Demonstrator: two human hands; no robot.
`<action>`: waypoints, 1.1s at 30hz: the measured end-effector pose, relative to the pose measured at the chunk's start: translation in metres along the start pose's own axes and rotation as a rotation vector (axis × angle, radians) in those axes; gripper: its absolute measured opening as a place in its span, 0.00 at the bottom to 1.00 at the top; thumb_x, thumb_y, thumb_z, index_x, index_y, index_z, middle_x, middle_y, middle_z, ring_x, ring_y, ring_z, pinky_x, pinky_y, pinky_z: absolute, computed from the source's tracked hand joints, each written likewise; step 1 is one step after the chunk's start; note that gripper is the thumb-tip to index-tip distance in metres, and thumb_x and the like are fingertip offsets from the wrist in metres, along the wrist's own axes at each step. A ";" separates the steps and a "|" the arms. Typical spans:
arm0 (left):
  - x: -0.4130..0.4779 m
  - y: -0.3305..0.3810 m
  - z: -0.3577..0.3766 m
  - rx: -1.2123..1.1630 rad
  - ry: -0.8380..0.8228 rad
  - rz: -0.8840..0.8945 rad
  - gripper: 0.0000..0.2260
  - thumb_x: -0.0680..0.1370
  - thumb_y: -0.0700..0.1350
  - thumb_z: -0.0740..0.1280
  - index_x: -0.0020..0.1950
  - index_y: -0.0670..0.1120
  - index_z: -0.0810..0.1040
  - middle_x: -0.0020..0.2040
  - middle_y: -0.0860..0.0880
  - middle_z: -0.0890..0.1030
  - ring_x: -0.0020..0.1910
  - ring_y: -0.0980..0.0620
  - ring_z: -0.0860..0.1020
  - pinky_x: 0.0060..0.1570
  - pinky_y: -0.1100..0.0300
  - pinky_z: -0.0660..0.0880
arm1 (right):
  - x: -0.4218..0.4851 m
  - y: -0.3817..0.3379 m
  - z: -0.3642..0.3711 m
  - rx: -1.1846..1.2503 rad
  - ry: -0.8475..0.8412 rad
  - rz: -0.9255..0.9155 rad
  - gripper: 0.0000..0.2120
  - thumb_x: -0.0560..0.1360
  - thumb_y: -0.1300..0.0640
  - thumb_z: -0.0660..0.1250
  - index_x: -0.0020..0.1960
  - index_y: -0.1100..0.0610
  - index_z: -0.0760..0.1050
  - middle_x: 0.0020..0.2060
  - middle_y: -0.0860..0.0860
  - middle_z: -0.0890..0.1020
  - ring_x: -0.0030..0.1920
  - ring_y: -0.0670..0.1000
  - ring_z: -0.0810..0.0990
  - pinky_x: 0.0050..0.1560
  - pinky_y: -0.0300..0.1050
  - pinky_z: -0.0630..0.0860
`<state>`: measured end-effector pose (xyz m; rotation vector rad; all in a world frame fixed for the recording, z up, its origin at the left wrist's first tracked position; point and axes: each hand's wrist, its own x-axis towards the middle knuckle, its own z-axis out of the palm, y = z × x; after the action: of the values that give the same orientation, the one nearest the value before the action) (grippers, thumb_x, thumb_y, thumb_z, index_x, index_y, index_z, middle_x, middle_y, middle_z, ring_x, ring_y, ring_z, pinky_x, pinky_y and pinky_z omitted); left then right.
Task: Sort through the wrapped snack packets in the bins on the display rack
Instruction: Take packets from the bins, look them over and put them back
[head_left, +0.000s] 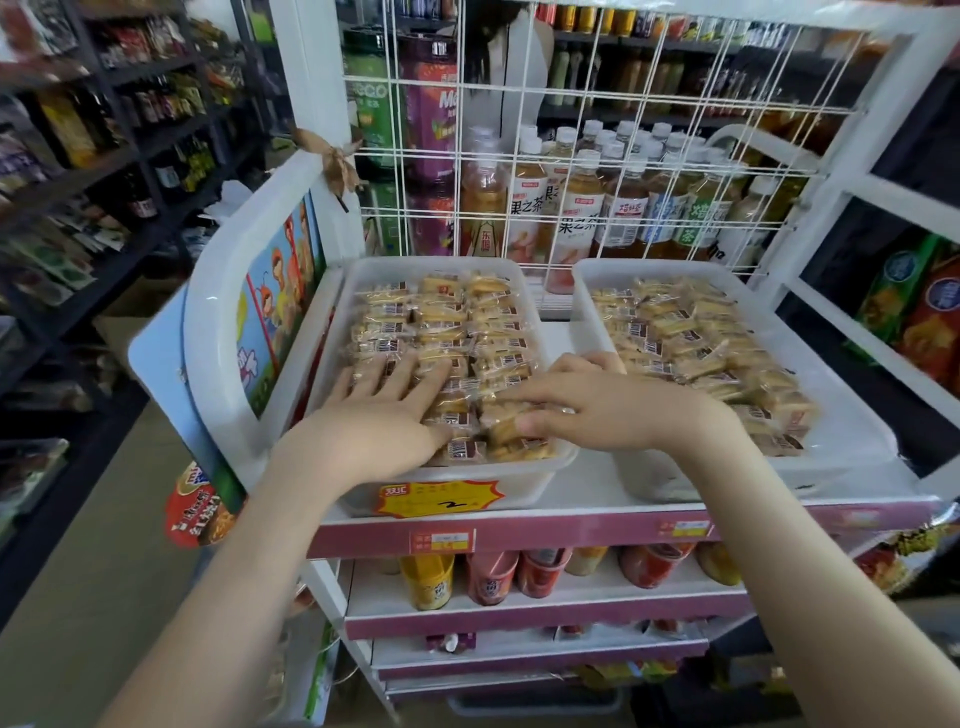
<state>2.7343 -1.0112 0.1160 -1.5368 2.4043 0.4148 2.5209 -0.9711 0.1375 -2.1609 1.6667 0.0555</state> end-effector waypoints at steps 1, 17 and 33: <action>-0.001 0.001 0.000 -0.022 0.013 0.000 0.27 0.81 0.63 0.43 0.76 0.62 0.34 0.78 0.52 0.33 0.77 0.47 0.34 0.75 0.47 0.36 | 0.001 -0.003 0.004 -0.012 0.022 -0.005 0.21 0.81 0.41 0.51 0.73 0.39 0.61 0.64 0.39 0.69 0.68 0.41 0.53 0.71 0.48 0.43; 0.011 0.019 0.010 -0.024 0.106 -0.097 0.44 0.69 0.79 0.46 0.77 0.59 0.34 0.78 0.48 0.33 0.78 0.44 0.37 0.75 0.44 0.38 | 0.018 0.014 0.012 0.086 0.523 -0.093 0.09 0.76 0.56 0.67 0.55 0.51 0.80 0.48 0.44 0.78 0.55 0.53 0.73 0.63 0.56 0.65; 0.012 0.018 0.014 -0.033 0.141 -0.093 0.45 0.68 0.79 0.46 0.78 0.59 0.36 0.78 0.49 0.35 0.78 0.45 0.38 0.75 0.44 0.39 | 0.039 0.015 0.020 -0.020 0.541 -0.062 0.10 0.73 0.52 0.70 0.53 0.51 0.81 0.50 0.46 0.81 0.56 0.50 0.72 0.65 0.53 0.62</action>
<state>2.7136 -1.0085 0.1009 -1.7381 2.4282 0.3399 2.5223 -1.0030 0.1046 -2.3790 1.8689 -0.5802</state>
